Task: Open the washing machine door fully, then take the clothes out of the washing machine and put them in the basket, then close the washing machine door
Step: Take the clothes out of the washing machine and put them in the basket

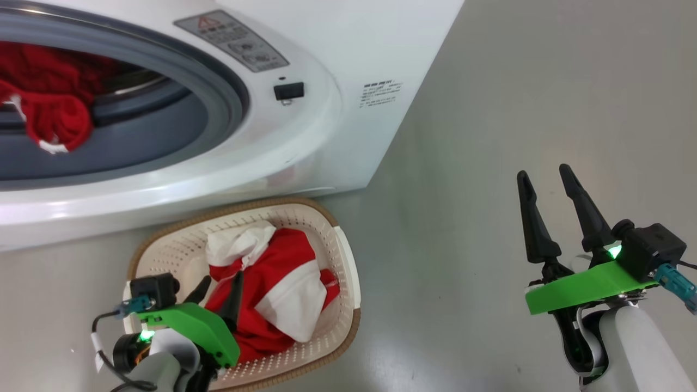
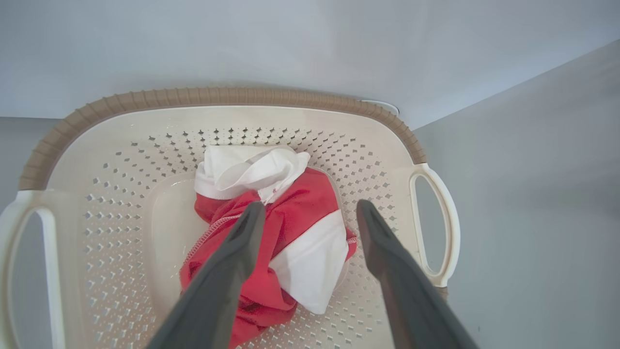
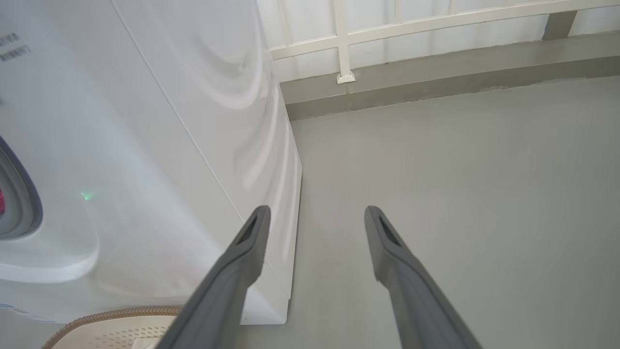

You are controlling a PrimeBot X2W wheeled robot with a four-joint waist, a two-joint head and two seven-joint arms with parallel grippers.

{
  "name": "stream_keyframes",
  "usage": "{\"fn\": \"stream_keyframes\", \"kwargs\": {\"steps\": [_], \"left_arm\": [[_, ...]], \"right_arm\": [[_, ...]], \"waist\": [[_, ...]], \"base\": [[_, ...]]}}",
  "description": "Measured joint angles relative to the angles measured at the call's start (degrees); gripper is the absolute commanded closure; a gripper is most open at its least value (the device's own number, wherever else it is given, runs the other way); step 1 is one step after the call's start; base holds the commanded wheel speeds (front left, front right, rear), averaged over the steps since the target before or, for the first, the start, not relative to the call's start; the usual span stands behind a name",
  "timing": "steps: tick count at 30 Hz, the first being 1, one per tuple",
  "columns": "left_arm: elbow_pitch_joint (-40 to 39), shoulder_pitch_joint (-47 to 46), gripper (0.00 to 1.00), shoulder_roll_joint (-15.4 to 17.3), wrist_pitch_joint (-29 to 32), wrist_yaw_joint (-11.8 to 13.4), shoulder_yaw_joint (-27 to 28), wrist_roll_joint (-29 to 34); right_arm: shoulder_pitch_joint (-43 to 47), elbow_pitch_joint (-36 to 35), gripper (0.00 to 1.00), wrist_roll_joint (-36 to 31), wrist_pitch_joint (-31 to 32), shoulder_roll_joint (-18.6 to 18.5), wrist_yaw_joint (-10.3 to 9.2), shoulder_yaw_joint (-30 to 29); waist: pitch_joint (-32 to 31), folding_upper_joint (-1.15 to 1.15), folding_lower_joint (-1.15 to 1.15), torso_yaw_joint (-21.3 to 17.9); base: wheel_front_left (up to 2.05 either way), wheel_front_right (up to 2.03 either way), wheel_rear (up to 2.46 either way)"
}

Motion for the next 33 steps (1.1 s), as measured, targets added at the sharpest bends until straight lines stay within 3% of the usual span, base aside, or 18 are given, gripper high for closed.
{"fn": "stream_keyframes", "kwargs": {"steps": [10, 17, 33], "left_arm": [[-7.9, 5.1, 0.00, 0.7, 0.0, 0.0, 11.3, 11.1], [-13.6, 10.0, 0.00, -0.7, 0.0, 0.0, 18.8, 18.7], [-33.9, 22.5, 0.00, -4.2, 0.0, 0.0, 30.7, 29.4]], "right_arm": [[2.7, 1.4, 0.00, -0.7, 0.0, -0.1, 0.00, 1.0], [4.8, 2.2, 0.00, -0.7, 0.0, -0.3, 0.00, 1.3], [10.6, 3.3, 0.00, -0.3, 0.0, -0.5, 0.00, 1.3]], "waist": [[-5.9, 0.00, 0.00, 0.8], [-10.4, 0.00, 0.00, 1.4], [-19.7, 0.00, 0.00, 2.3]], "base": [[0.00, 0.00, 0.00], [0.00, 0.00, 0.00], [0.00, 0.00, 0.00]]}}
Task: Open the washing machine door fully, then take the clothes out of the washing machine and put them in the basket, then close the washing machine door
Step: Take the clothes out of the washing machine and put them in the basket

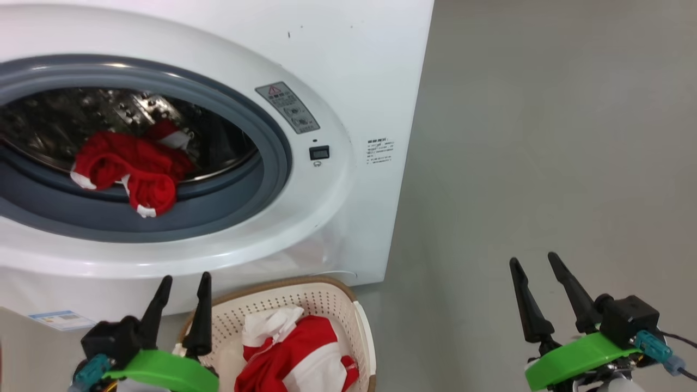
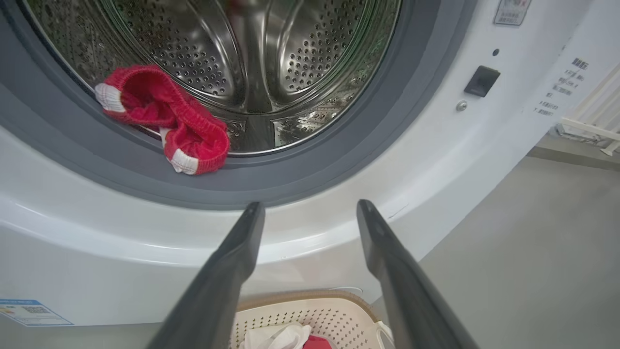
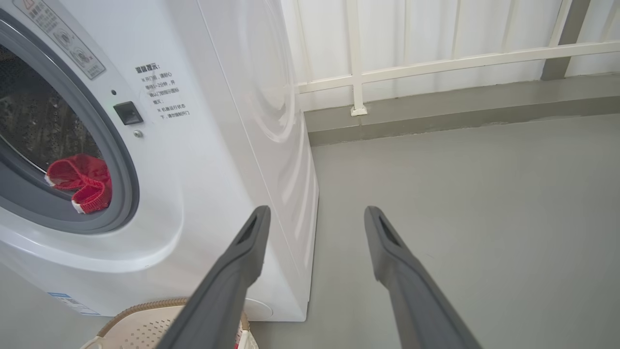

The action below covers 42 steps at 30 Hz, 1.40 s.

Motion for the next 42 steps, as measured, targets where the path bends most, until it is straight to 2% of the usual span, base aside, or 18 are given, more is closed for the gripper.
{"fn": "stream_keyframes", "kwargs": {"steps": [7, 18, 36, 42], "left_arm": [[-8.5, 6.3, 0.00, -1.1, 0.0, 0.0, 3.7, 3.1], [-18.3, 14.1, 0.00, -1.6, 0.0, 0.0, 5.2, 6.8], [-17.3, 13.2, 0.00, -1.6, 0.0, 0.0, 5.0, 6.0], [-11.8, 2.3, 0.00, -1.8, 0.0, 0.3, 6.0, 8.3]], "right_arm": [[2.4, -0.1, 0.00, 0.6, 0.0, -0.5, 0.00, -0.1], [5.2, -1.0, 0.00, 0.6, 0.0, -0.5, 0.00, -1.8], [4.9, -1.2, 0.00, 0.6, 0.0, -0.5, 0.00, -1.6], [2.1, -1.6, 0.00, 0.6, 0.0, -0.3, 0.00, -0.5]], "waist": [[-3.0, 0.00, 0.00, 0.5], [-3.5, 0.00, 0.00, 1.3], [-1.5, 0.00, 0.00, 1.4], [1.2, 0.00, 0.00, 1.1]], "base": [[0.00, 0.00, 0.00], [0.00, 0.00, 0.00], [0.00, 0.00, 0.00], [0.00, 0.00, 0.00]]}}
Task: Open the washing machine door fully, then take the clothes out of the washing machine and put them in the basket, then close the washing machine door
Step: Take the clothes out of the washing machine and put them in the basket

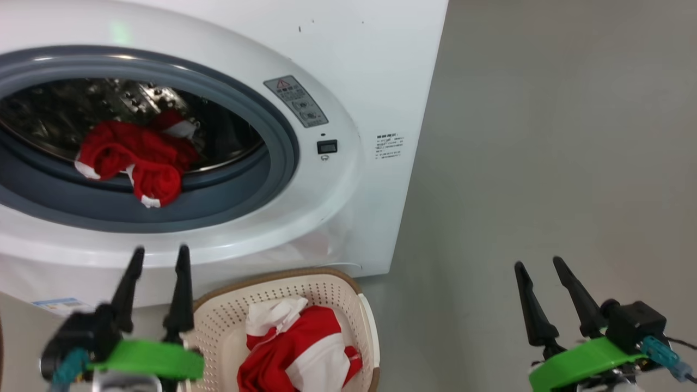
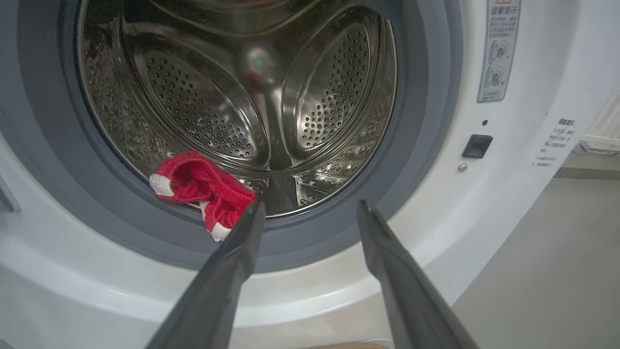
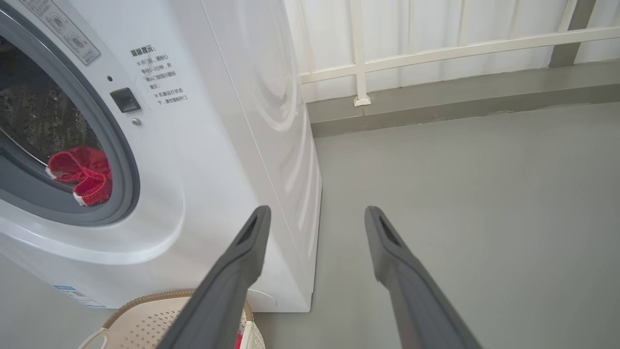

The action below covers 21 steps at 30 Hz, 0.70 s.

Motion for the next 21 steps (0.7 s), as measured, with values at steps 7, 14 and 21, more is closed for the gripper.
{"fn": "stream_keyframes", "kwargs": {"steps": [7, 14, 21], "left_arm": [[14.3, -13.1, 0.00, 1.1, 0.0, 0.5, 3.1, 2.6], [25.6, -24.3, 0.00, 4.8, 0.0, 0.9, 6.4, 2.5], [38.2, -33.3, 0.00, 8.8, 0.0, 1.9, 8.7, 2.4]], "right_arm": [[-2.6, -0.5, 0.00, 0.0, 0.0, 0.4, 0.00, 0.4], [-5.6, -0.9, 0.00, 0.0, 0.0, 0.6, 0.00, 0.6], [-7.2, -1.1, 0.00, 0.6, 0.0, 0.8, 0.00, 0.8]], "waist": [[4.1, 0.00, 0.00, -1.5], [7.5, 0.00, 0.00, -4.0], [11.2, 0.00, 0.00, -7.6]], "base": [[0.00, 0.00, 0.00], [0.00, 0.00, 0.00], [0.00, 0.00, 0.00]]}}
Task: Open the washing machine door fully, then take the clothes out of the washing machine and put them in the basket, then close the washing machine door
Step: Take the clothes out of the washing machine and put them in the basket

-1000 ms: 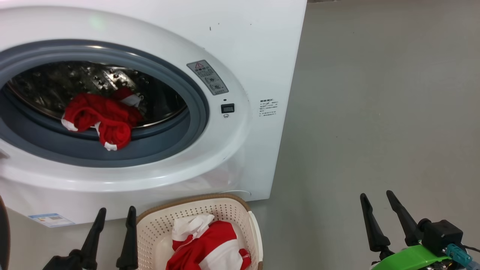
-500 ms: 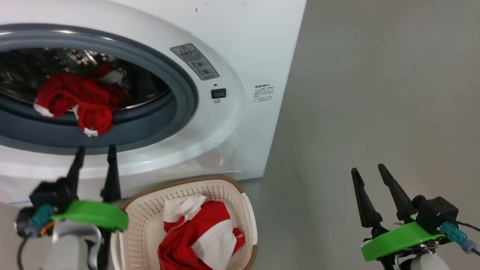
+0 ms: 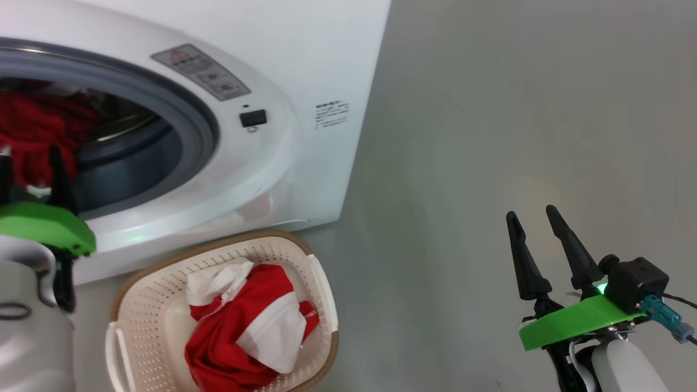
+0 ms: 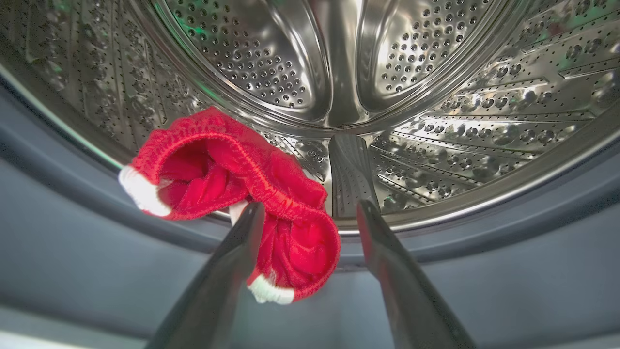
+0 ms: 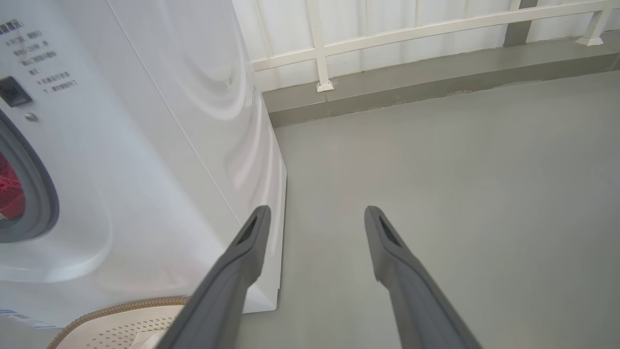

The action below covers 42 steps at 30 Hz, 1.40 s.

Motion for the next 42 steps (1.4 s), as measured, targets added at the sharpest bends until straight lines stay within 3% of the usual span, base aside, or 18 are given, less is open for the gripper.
{"fn": "stream_keyframes", "kwargs": {"steps": [6, 14, 22, 23, 25, 26, 34, 42], "left_arm": [[7.0, -6.9, 0.00, 2.5, 0.0, 0.8, 0.2, 0.1], [15.3, -14.2, 0.00, 5.3, 0.0, 4.5, 0.6, 0.2], [18.3, -16.5, 0.00, 6.4, -0.2, 5.6, 0.3, 0.4], [18.6, -16.5, 0.17, 6.4, -0.2, 5.6, 0.3, 0.4], [19.1, -16.5, 0.93, 6.3, -0.2, 5.6, 0.2, 0.4], [19.2, -16.5, 1.00, 6.2, -0.1, 5.6, 0.2, 0.4], [15.6, -16.2, 1.00, 5.5, -0.1, 5.2, 0.2, -0.1], [5.4, -10.2, 1.00, 2.1, -0.1, 2.4, 0.6, -0.5]], "right_arm": [[-0.5, -0.3, 0.00, 0.9, 0.0, 0.0, 0.00, 1.1], [-2.5, -1.0, 0.00, 1.9, 0.0, 0.1, 0.00, 1.7], [-3.6, -1.2, 0.00, 2.9, 0.0, 0.1, 0.00, 1.8], [-3.6, -1.2, 0.00, 3.1, 0.0, 0.1, 0.00, 1.8], [-3.6, -1.2, 0.00, 3.3, 0.0, 0.1, 0.00, 1.8], [-3.6, -1.2, 0.00, 3.3, 0.0, 0.1, 0.00, 1.8], [-3.6, -1.2, 0.00, 3.2, 0.0, 0.1, 0.00, 1.7], [-3.4, -0.6, 0.00, 2.7, 0.0, 0.1, 0.00, 1.6]], "waist": [[2.8, 0.00, 0.00, -2.3], [6.0, 0.00, 0.00, -3.9], [7.1, 0.00, 0.00, -4.6], [7.0, 0.00, 0.00, -4.6], [7.0, 0.00, 0.00, -4.6], [6.9, 0.00, 0.00, -4.5], [5.9, 0.00, 0.00, -3.6], [3.3, 0.00, 0.00, -2.2]], "base": [[0.00, 0.00, 0.00], [0.00, 0.00, 0.00], [0.00, 0.00, 0.00], [0.00, 0.00, 0.00], [0.00, 0.00, 0.00], [0.00, 0.00, 0.00], [0.00, 0.00, 0.00], [0.00, 0.00, 0.00]]}}
